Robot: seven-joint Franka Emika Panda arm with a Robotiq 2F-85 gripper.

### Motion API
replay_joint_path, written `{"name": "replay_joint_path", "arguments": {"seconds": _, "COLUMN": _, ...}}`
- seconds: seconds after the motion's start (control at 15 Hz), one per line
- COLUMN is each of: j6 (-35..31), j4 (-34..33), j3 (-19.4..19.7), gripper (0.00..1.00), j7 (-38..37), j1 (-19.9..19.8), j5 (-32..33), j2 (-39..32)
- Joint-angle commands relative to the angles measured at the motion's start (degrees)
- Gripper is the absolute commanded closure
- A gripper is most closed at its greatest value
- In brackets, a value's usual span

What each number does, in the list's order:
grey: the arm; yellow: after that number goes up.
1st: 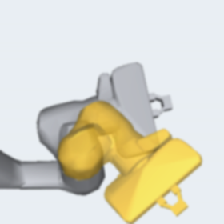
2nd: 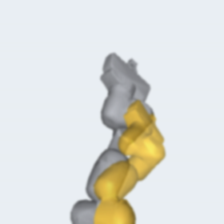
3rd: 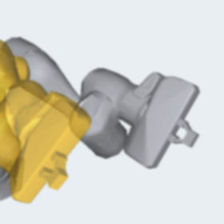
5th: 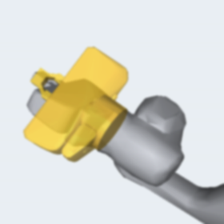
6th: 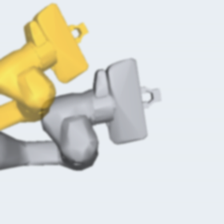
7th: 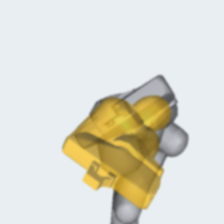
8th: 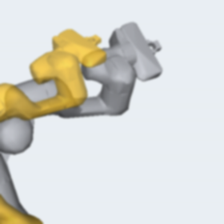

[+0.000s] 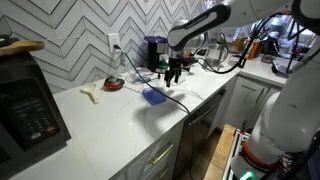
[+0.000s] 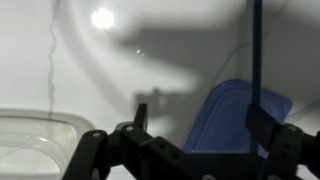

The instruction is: Lift the blue lid and put it in the lunch box

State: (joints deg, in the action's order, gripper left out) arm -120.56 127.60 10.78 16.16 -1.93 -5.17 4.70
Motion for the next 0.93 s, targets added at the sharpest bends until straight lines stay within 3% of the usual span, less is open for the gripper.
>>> {"name": "replay_joint_path", "arguments": {"seconds": 0.0, "j6": 3.7, "j4": -10.6, "j3": -1.4, "gripper": 0.00, "j7": -1.3, "j1": -1.7, "j5": -4.8, "j2": -8.6}}
{"name": "replay_joint_path", "arguments": {"seconds": 0.07, "j6": 0.6, "j4": -5.5, "j3": -1.9, "gripper": 0.00, "j7": -1.0, "j1": -2.0, "j5": -2.0, "j2": -5.3}}
{"name": "replay_joint_path", "arguments": {"seconds": 0.27, "j6": 1.9, "j4": -10.1, "j3": -2.4, "gripper": 0.00, "j7": -1.2, "j1": -2.3, "j5": -3.4, "j2": -8.7}}
{"name": "replay_joint_path", "arguments": {"seconds": 0.53, "j6": -4.1, "j4": -9.0, "j3": -3.1, "gripper": 0.06, "j7": -6.7, "j1": -1.8, "j5": 0.5, "j2": -10.4}}
{"name": "replay_joint_path", "arguments": {"seconds": 0.87, "j6": -6.7, "j4": -9.3, "j3": -4.7, "gripper": 0.46, "j7": -10.1, "j1": -1.5, "j5": 1.7, "j2": -13.7}}
